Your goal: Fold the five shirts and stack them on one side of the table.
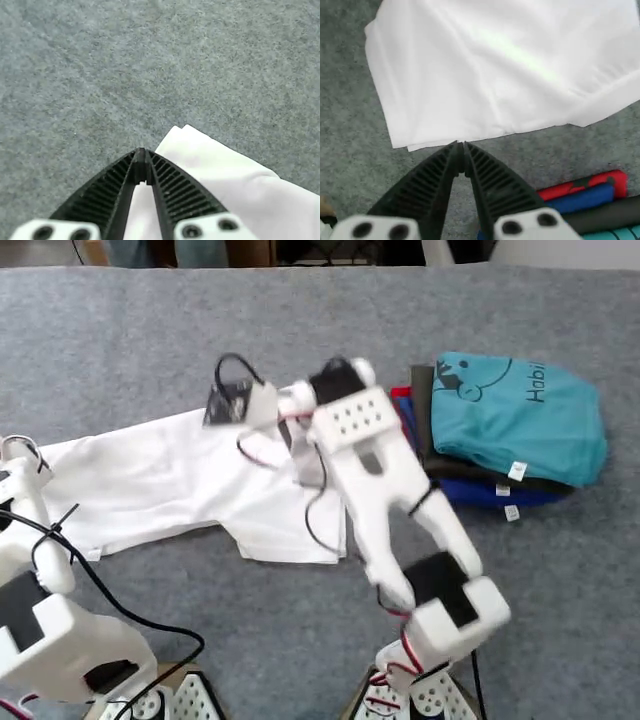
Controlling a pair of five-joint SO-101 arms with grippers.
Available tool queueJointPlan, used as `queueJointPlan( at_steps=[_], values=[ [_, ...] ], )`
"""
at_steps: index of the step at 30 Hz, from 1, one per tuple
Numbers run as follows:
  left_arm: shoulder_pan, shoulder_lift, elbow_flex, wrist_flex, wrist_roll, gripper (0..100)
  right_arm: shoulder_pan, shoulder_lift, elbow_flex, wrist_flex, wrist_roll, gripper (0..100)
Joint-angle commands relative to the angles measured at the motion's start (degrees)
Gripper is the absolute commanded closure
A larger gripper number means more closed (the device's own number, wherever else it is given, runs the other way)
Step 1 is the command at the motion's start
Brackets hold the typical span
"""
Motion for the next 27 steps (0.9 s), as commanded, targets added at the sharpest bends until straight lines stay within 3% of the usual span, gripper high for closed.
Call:
queueJointPlan(
  at_steps=[1,4,10,17,22,27],
  values=[
    [-0.57,-0.62,-2.59,-0.7,0.35,97,-2.64,-8.57,15.08,-7.12,0.62,97.9],
    [-0.48,-0.62,-2.59,-0.7,0.35,97,-5.1,-11.82,23.69,-11.69,0.35,96.2],
    [-0.48,-0.53,-2.68,-0.7,0.35,97,-9.58,-13.58,31.43,-16.97,-2.29,81.9],
    [0.57,-0.18,-2.77,-0.7,-0.09,97,-15.12,-13.58,33.54,-18.73,-2.2,81.5],
    [-4.88,-0.7,-3.12,-0.7,3.43,97,-14.95,-13.49,36.09,-23.56,-2.73,81.0],
    [-5.49,-0.7,-3.65,-0.7,3.96,97,-14.95,-13.49,40.22,-27.96,-6.07,70.1]
  ],
)
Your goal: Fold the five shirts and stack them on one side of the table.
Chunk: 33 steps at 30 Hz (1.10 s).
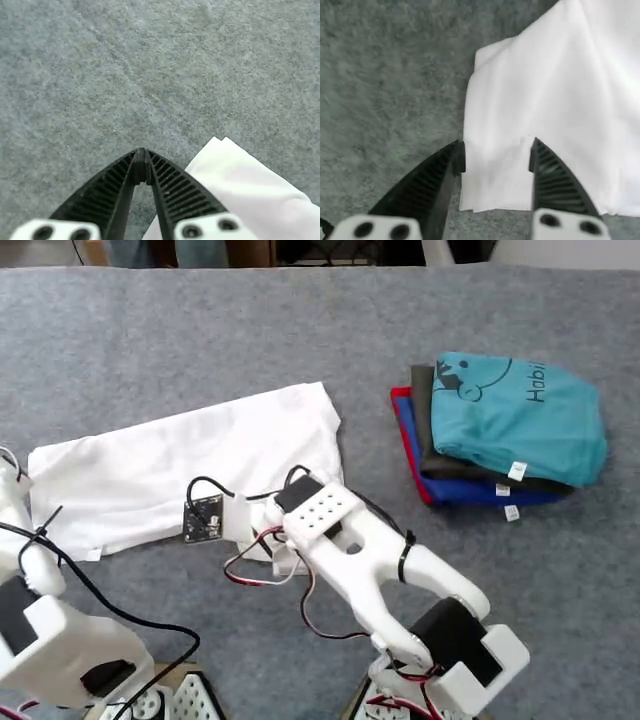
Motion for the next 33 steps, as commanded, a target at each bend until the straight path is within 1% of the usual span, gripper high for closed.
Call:
queueJointPlan(
  at_steps=[1,7,10,12,14,16,20,23,28,30,33],
  values=[
    [-0.48,-1.05,-3.3,-0.7,0.62,97,-0.53,-2.33,1.98,-2.29,-0.88,69.2],
    [-0.48,-0.97,-3.3,-0.7,0.62,97,-0.53,-2.24,5.14,-5.54,-0.7,69.1],
    [-0.48,-0.97,-3.3,-0.7,0.35,97,0.0,0.75,6.02,-7.91,-0.79,69.1],
    [-0.48,-0.88,-3.3,-0.7,0.26,97,1.49,3.74,5.14,-8.62,-0.79,69.1],
    [-0.48,-0.88,-3.3,-0.7,0.26,97,2.55,6.55,1.54,-6.42,-0.79,69.6],
    [-0.48,-0.88,-3.3,-0.7,0.26,97,3.52,9.1,-1.27,-5.19,-0.7,73.6],
    [-0.48,-0.79,-3.3,-0.7,0.26,97,4.13,11.82,-4.26,-3.16,-0.7,86.3],
    [-0.48,-0.79,-3.3,-0.7,0.35,97,4.31,12.09,-4.88,-3.78,-0.7,93.6],
    [-0.66,-0.79,-3.3,-0.7,0.62,97,8.18,12.18,-7.16,-5.98,-0.79,95.2],
    [-0.57,-0.79,-3.3,-0.7,0.62,97,9.41,12.18,-9.89,-5.27,-0.79,95.3],
    [-0.57,-0.7,-3.3,-0.7,0.62,97,9.67,12.26,-16.57,-1.32,-0.7,95.3]
  ],
)
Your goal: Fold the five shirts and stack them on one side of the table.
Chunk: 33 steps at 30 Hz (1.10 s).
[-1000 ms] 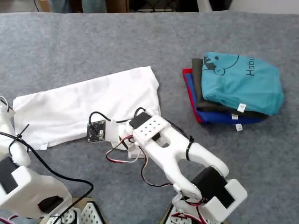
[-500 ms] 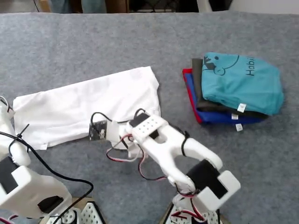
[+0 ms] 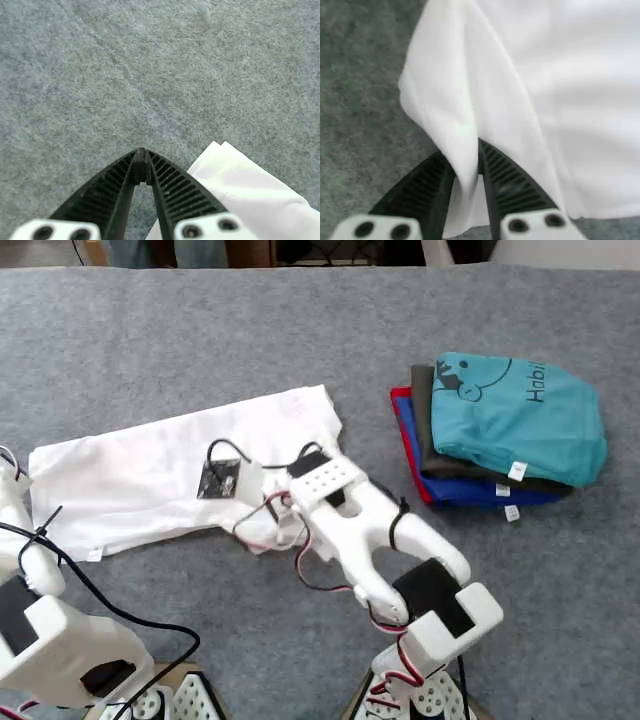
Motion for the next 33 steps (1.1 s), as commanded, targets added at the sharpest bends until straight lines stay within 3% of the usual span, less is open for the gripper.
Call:
queueJointPlan(
  at_steps=[1,7,15,24,33],
  values=[
    [-0.48,-0.7,-2.95,-0.7,0.53,97,1.32,-0.31,-9.01,3.69,-0.09,95.3],
    [-0.4,-0.62,-2.95,-0.7,0.44,97,1.32,2.42,-19.56,9.85,6.86,98.5],
    [-0.4,-0.62,-2.77,-0.7,0.26,97,1.41,18.07,-42.33,19.43,13.98,98.3],
    [-0.31,-0.62,-2.77,-0.7,0.26,97,1.41,34.42,-70.29,29.71,18.2,98.1],
    [-0.31,-0.62,-2.59,-0.7,0.26,97,1.23,44.44,-86.37,33.49,22.24,97.5]
  ],
)
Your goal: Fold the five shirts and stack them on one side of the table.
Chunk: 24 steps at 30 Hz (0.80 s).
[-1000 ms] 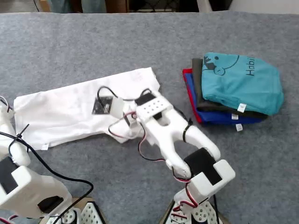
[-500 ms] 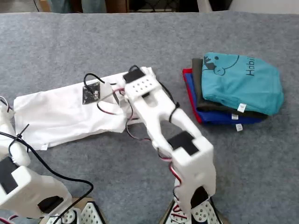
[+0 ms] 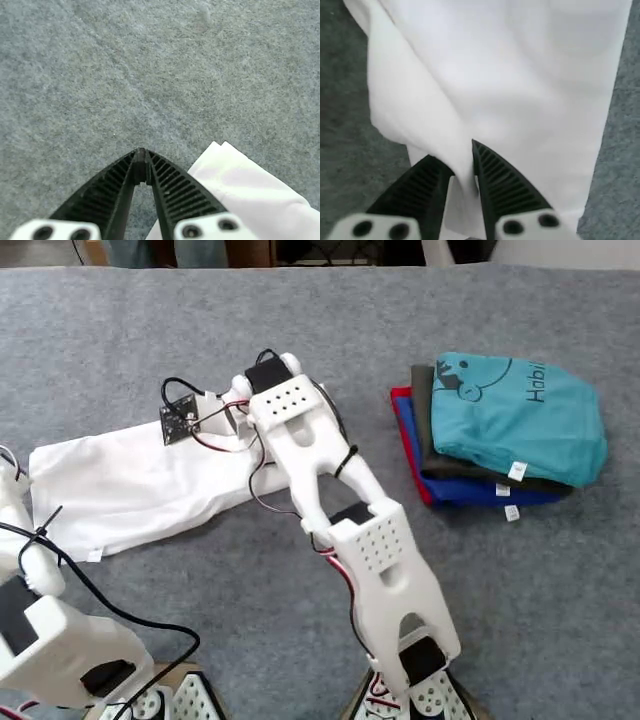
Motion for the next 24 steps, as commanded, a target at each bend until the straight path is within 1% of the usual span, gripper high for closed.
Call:
queueJointPlan(
  at_steps=[1,2,6,8,9,14,16,17,18,20,21,22,23,24],
  values=[
    [-0.31,-0.62,-2.59,-0.7,0.26,97,0.44,0.92,-7.25,0.7,0.88,95.6],
    [-0.31,-0.62,-2.59,-0.7,0.26,97,0.35,1.45,-8.04,0.7,0.79,92.4],
    [1.1,-0.62,-2.42,-0.7,0.18,97,0.62,1.89,-9.01,1.14,0.7,73.4],
    [1.19,-0.62,-2.42,-0.7,0.09,97,0.53,1.8,-9.01,1.49,0.7,67.5],
    [1.19,-0.62,-2.42,-0.7,0.09,97,0.62,1.71,-9.1,1.93,0.7,66.6],
    [1.19,-0.62,-2.42,-0.7,0.09,97,1.49,1.89,-15.08,6.59,0.53,66.7],
    [1.19,-0.62,-2.42,-0.7,0.09,97,1.67,1.8,-18.68,9.14,-1.93,68.5],
    [1.19,-0.62,-2.42,-0.7,0.09,97,1.67,1.8,-20.53,11.25,-2.64,72.4],
    [1.27,-0.62,-2.42,-0.7,0.09,97,1.67,1.8,-21.58,12.13,-3.08,79.2],
    [1.27,-0.62,-2.42,-0.7,0.09,97,1.85,1.71,-22.55,11.87,-6.77,98.3],
    [1.27,-0.62,-2.42,-0.7,0.09,97,1.76,1.71,-22.46,11.78,-8.35,98.2],
    [1.19,-0.62,-2.42,-0.7,0.09,97,1.67,1.98,-21.93,11.87,-9.76,93.3],
    [1.1,-0.62,-2.42,-0.7,0.09,97,1.67,2.24,-21.76,11.87,-10.55,92.1],
    [1.1,-0.62,-2.42,-0.7,0.09,97,1.67,2.77,-20.97,11.6,-10.73,93.5]
  ],
)
